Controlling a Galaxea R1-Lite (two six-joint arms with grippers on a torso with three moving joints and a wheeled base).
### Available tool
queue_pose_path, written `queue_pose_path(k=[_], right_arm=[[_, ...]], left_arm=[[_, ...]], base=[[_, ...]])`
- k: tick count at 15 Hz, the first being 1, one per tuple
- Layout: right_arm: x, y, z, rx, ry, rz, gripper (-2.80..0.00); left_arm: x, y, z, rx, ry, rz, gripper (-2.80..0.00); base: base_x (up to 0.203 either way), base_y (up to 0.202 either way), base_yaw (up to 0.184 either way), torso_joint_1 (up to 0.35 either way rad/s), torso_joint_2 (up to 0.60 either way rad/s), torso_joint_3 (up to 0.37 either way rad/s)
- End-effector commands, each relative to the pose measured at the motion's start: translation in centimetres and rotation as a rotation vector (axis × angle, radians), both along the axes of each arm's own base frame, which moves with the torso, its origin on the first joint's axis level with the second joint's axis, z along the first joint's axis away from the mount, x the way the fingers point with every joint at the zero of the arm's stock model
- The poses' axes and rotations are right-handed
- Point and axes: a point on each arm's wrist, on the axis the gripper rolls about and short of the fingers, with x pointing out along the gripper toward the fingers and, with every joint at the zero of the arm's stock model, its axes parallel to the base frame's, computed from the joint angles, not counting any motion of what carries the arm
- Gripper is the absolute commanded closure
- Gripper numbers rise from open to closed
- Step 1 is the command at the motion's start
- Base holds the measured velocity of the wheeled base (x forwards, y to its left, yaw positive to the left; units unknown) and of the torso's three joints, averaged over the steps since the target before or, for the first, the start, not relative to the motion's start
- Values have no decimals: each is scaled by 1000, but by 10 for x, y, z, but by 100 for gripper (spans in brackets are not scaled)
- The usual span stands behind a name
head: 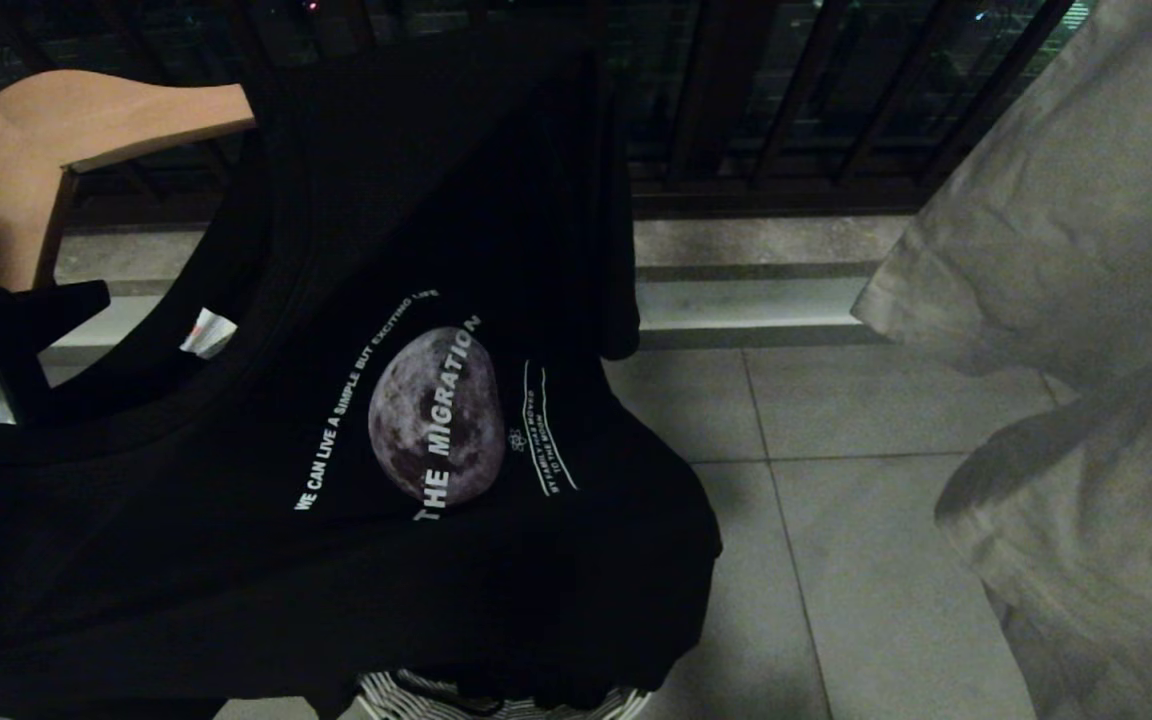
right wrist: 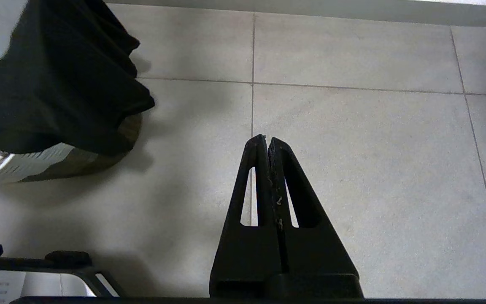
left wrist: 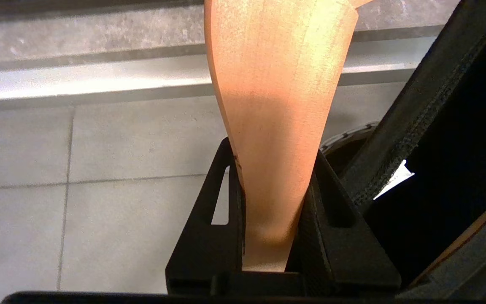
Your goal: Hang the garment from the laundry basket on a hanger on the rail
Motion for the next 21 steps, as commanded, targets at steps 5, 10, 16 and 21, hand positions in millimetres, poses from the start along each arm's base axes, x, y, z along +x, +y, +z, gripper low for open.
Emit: queue_pose_path(k=[5,10,16,21], right_arm=[[0,0,0,0,0,1,0],[0,0,0,0,0,1,0],[0,0,0,0,0,1,0],[0,0,0,0,0,1,0]], left_arm=[[-9,5,2,-13,-25,2,0],[-15,9,-2,-14,-27,16,0],[-19,11,-9,-8,-20,21,0],[-25,15,-10,-8,-30,21,0]], base=[[0,0,0,4,0,137],[0,0,0,2,2,200],[0,0,0,2,4,199],[0,0,0,2,3,204]])
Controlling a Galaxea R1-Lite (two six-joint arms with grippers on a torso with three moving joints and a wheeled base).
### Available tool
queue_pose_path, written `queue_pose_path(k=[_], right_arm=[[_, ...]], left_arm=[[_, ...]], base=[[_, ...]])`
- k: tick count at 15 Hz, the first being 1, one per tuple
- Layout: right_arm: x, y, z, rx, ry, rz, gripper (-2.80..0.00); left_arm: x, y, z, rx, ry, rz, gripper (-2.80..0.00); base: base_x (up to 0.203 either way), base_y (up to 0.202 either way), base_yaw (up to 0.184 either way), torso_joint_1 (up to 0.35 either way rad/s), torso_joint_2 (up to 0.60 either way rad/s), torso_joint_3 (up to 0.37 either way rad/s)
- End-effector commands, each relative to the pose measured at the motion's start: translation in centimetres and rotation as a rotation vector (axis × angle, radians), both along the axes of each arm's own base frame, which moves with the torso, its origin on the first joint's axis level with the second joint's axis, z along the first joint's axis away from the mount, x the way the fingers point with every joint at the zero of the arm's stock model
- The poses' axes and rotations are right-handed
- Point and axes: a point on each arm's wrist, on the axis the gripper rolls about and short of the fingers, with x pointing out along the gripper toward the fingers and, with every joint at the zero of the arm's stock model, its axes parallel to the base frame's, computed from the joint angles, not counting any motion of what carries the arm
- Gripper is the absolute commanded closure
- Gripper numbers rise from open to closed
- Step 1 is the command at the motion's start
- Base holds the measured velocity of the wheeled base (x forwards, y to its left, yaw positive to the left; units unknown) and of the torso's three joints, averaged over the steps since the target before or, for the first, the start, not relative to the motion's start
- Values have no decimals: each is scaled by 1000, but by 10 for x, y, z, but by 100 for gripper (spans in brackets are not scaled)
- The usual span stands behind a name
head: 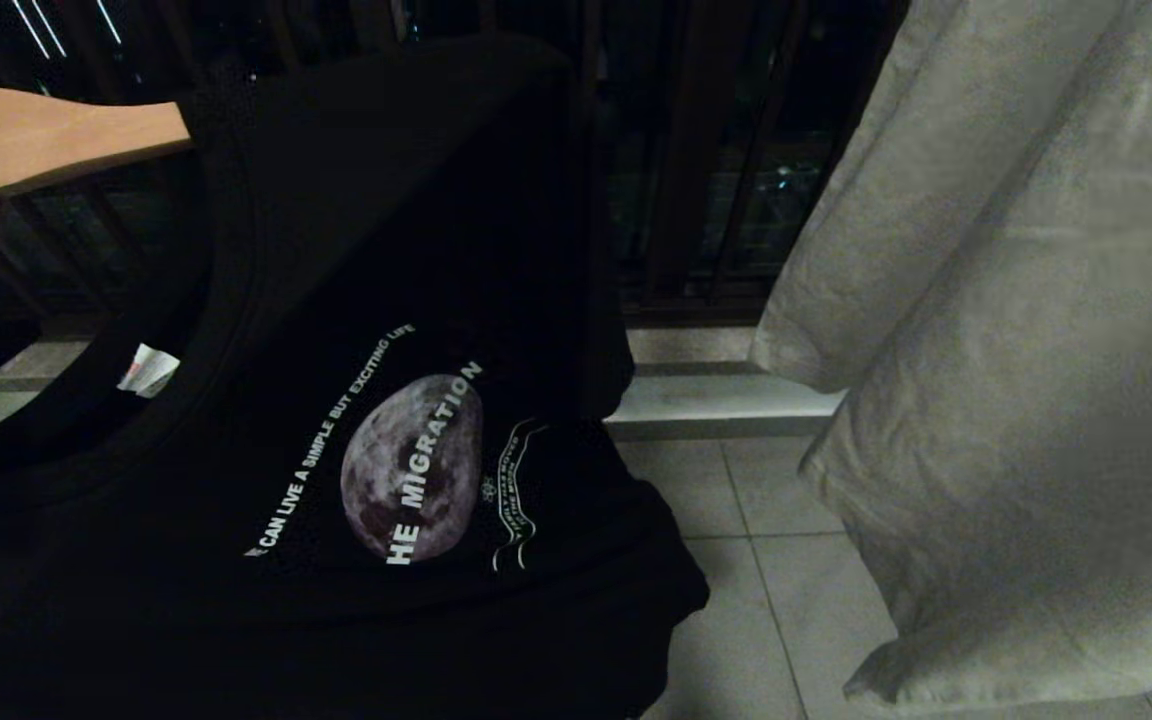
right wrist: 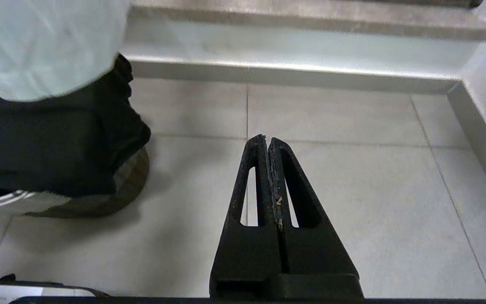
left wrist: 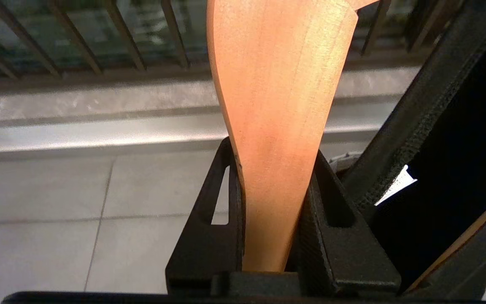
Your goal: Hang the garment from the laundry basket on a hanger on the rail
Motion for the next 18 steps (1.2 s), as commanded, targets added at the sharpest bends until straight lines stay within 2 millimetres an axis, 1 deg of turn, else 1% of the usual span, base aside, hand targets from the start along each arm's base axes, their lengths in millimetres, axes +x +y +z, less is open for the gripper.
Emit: queue_pose_path(k=[1,4,15,18], right_arm=[[0,0,0,-1,0,1,0],[0,0,0,-1,0,1,0],[0,0,0,-1,0,1,0],[0,0,0,-1,-2,1,0]], left_arm=[[-1,1,-3,6,5,3,0],[-1,0,-7,23,14,3,0],[-8,5,-6,13,-6,10,0],[-8,5,-7,14,-4,11,0]], base=[[0,0,0,-2,5,205],[0,0,0,2,1,200],[0,0,0,3,1,201],[0,0,0,3,2,92]])
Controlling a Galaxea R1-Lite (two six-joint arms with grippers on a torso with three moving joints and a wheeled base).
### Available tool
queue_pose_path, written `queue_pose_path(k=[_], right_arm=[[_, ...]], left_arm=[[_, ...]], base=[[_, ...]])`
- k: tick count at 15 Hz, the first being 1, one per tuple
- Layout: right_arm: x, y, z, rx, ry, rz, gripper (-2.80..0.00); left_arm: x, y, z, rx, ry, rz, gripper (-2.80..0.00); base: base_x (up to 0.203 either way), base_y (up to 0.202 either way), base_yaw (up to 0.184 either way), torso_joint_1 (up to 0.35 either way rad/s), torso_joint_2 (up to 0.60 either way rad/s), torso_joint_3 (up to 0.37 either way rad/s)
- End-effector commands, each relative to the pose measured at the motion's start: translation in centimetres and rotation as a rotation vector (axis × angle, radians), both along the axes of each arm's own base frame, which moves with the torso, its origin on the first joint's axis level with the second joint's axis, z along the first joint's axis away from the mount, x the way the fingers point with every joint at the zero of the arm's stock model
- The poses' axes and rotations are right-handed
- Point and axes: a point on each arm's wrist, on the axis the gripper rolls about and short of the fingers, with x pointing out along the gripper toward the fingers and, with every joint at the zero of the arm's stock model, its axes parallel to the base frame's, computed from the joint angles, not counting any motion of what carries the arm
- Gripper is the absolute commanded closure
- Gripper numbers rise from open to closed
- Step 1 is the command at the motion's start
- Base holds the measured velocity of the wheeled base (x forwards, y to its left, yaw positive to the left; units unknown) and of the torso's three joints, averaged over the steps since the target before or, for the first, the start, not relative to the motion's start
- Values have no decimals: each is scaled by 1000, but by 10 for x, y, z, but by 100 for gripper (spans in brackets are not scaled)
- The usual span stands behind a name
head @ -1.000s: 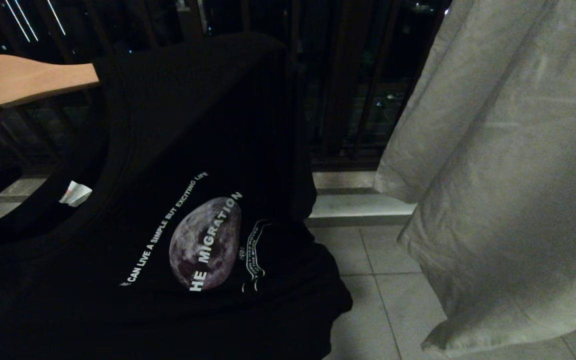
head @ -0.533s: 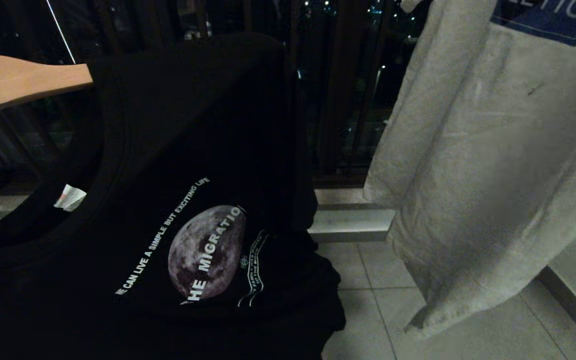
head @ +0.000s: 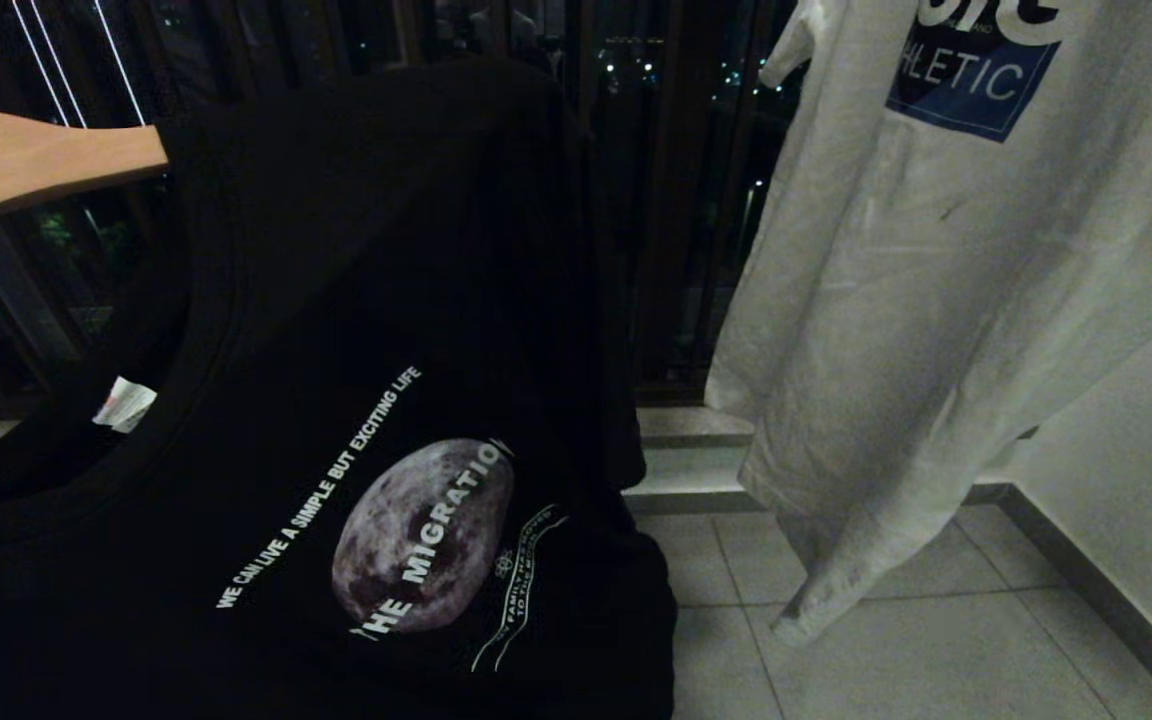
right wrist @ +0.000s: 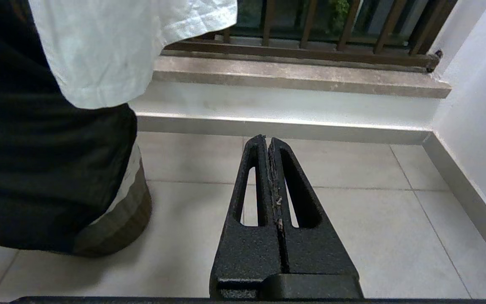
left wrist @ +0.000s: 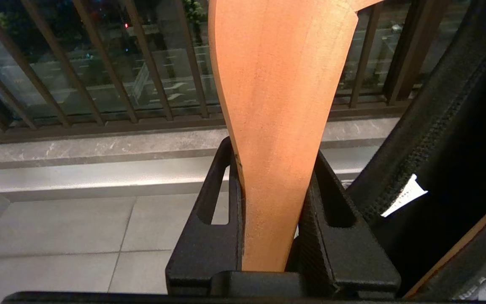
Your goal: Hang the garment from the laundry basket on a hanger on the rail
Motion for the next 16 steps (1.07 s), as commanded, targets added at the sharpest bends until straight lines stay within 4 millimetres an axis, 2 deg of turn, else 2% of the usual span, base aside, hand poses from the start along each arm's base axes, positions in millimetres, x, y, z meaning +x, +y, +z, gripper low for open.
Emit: queue_pose_path(k=[1,10,13,16], right_arm=[[0,0,0,-1,0,1,0],[0,0,0,2,-2,1,0],[0,0,0,2,-2,1,0],[0,0,0,2,-3,1,0]], left_arm=[[0,0,0,0,0,1,0],[-1,0,2,-1,-7,0,0],[-2,1,2,-4,-13,2,0],[-3,2,4,-6,-19,3,0]], base=[[0,0,0,2,2,26],[0,0,0,0,0,0],[0,0,0,-18,-136,-258],[0,0,0,14,-446,-386]])
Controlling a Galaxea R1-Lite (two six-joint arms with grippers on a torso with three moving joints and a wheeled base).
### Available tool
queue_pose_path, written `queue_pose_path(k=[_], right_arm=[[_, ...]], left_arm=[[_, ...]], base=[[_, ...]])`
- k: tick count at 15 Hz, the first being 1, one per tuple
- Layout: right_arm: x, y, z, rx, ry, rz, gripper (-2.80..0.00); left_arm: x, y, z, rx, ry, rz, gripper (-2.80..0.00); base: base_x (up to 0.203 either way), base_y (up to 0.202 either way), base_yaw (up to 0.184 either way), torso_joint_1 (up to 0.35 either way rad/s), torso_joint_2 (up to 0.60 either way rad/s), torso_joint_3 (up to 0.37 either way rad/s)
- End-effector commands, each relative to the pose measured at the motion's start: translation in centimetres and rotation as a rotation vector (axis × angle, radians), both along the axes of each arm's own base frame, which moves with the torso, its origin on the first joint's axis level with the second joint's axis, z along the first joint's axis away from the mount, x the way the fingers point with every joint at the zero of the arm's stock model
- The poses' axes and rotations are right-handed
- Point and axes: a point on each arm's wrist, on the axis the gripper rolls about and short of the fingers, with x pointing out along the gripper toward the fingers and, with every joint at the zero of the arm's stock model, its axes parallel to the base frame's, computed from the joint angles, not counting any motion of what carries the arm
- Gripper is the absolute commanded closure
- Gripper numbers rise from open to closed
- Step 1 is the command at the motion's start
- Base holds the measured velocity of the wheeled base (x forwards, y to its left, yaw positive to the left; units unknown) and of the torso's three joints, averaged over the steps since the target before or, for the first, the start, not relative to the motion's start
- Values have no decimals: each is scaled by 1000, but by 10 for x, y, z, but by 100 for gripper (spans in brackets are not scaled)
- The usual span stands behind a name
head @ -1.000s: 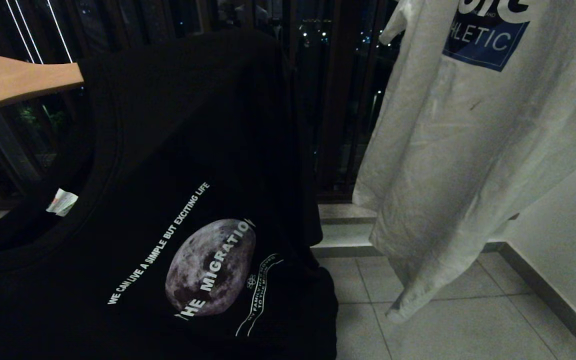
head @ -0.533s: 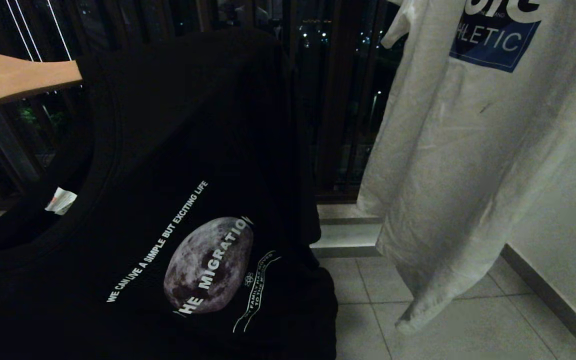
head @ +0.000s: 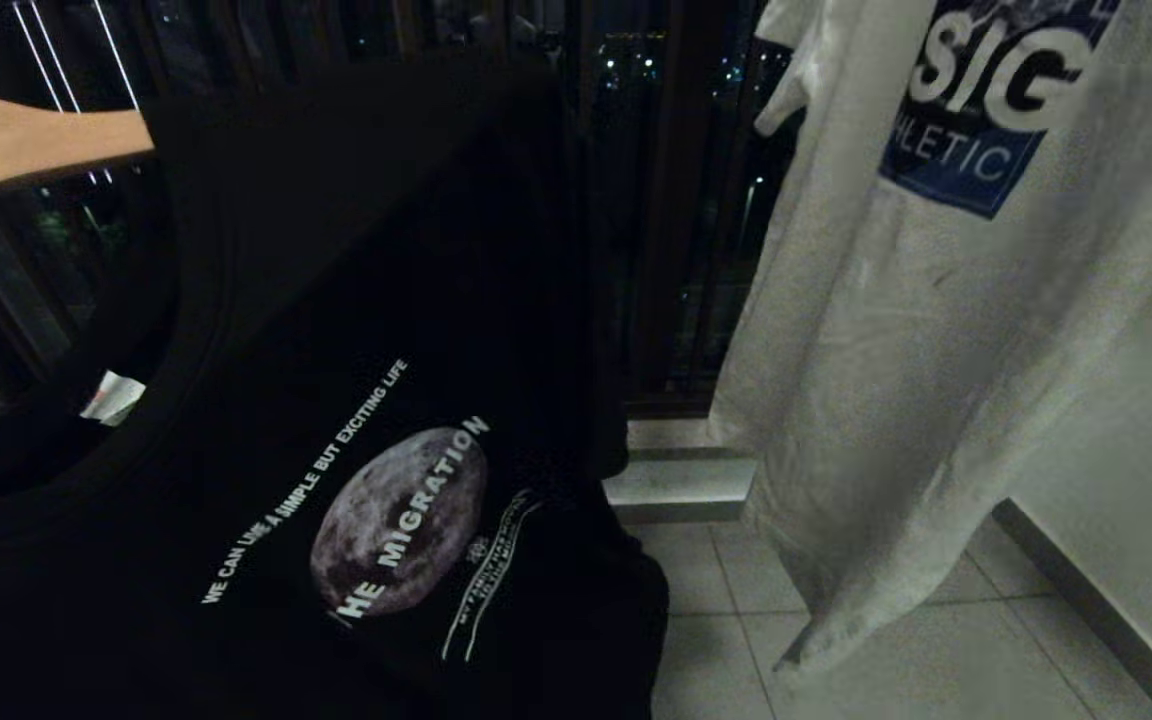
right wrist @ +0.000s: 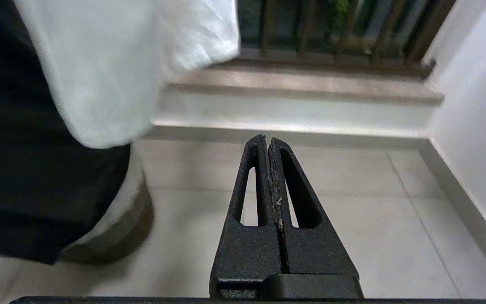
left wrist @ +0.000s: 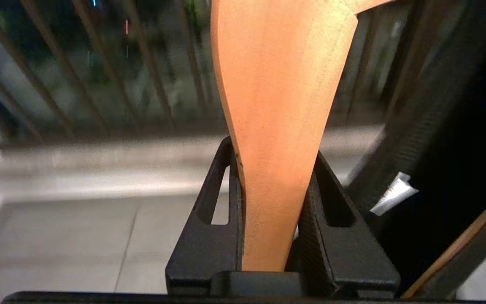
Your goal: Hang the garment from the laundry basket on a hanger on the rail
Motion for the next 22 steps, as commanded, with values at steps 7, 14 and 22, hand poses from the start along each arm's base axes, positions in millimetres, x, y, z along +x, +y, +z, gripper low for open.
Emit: queue_pose_path(k=[7,14,22], right_arm=[[0,0,0,-4,-1,0,0],[0,0,0,-1,0,0,0],[0,0,0,-4,0,0,0]], left_arm=[[-1,1,3,-2,-7,3,0],[-3,2,3,16,-14,4,0],[-3,1,4,30,-15,4,0]], base=[[0,0,0,77,-465,-365],[0,0,0,147,-478,-333],[0,0,0,200,-527,-324]])
